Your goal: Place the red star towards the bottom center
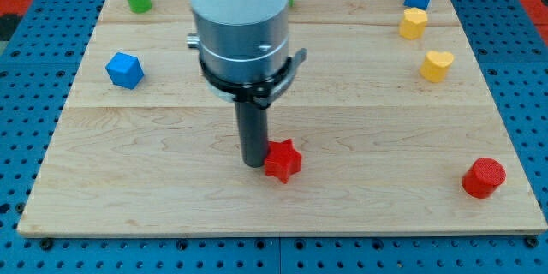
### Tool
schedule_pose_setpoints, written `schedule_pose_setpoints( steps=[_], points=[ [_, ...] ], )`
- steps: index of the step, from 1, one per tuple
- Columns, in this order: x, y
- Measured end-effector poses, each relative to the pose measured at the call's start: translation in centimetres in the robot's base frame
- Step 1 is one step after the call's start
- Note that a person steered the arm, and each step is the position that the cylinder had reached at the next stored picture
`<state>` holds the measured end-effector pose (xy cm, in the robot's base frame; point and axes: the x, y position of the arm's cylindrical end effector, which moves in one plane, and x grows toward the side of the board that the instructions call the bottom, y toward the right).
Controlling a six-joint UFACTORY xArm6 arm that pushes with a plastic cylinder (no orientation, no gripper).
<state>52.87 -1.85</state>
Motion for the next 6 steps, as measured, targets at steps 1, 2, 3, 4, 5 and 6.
schedule_pose_setpoints(
  steps=[1,2,3,4,5,6],
  points=[
    [0.0,-1.0],
    [-4.0,-2.3],
    [-5.1,1.3],
    [-3.5,4.1],
    [-0.3,3.3],
    [0.9,2.1]
  ],
)
